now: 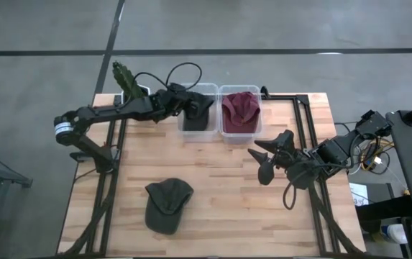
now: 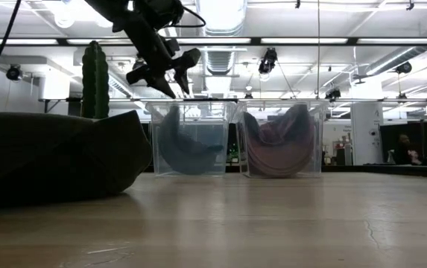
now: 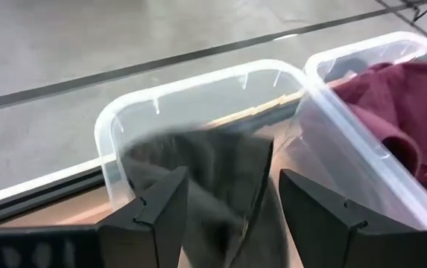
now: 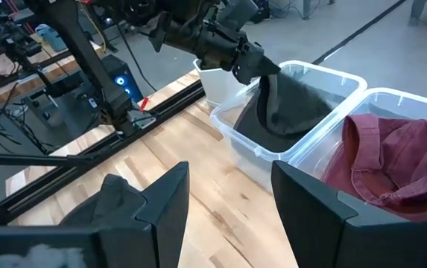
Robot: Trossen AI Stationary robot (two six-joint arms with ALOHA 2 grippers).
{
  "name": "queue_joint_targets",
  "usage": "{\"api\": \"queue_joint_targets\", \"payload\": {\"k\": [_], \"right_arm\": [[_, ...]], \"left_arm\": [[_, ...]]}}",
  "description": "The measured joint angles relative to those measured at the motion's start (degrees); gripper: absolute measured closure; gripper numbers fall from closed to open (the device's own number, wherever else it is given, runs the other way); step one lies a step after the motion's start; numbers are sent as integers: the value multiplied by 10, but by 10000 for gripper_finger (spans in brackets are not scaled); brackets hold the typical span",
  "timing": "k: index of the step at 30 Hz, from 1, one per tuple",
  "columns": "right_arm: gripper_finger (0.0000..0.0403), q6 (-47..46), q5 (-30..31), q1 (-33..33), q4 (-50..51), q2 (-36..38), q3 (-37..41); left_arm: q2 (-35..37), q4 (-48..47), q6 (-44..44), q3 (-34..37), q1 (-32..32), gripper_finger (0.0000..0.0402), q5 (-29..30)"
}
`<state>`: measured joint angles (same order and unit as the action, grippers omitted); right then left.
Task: Pick & Place hat
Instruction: Put the black cap into the left transparent bin
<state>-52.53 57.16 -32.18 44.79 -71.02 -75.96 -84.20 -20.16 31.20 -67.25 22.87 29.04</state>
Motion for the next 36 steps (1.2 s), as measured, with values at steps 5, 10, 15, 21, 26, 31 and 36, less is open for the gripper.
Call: {"api": "queue_joint_targets", "payload": {"k": [5, 10, 15, 21, 26, 31, 36], "right_arm": [[218, 1, 13, 0, 0, 0, 0], [218, 1, 18, 0, 0, 0, 0], [218, 1, 29, 0, 0, 0, 3], [218, 13, 29, 0, 0, 0, 3], [218, 15, 27, -1, 0, 0, 4], [218, 18, 0, -1, 12, 0, 6], [218, 35, -1, -11, 30, 4, 7]], "left_arm": [[0, 1, 0, -10, 0, 200, -16], [-1, -3, -3, -3, 0, 200, -27], [2, -25, -3, -7, -2, 200, -51], [29, -150, 5, -52, -38, 200, -101], [59, -250, 45, -85, -100, 200, -98], [95, -297, 129, -85, -179, 200, -74], [122, -354, 236, -85, -276, 200, -20]]}}
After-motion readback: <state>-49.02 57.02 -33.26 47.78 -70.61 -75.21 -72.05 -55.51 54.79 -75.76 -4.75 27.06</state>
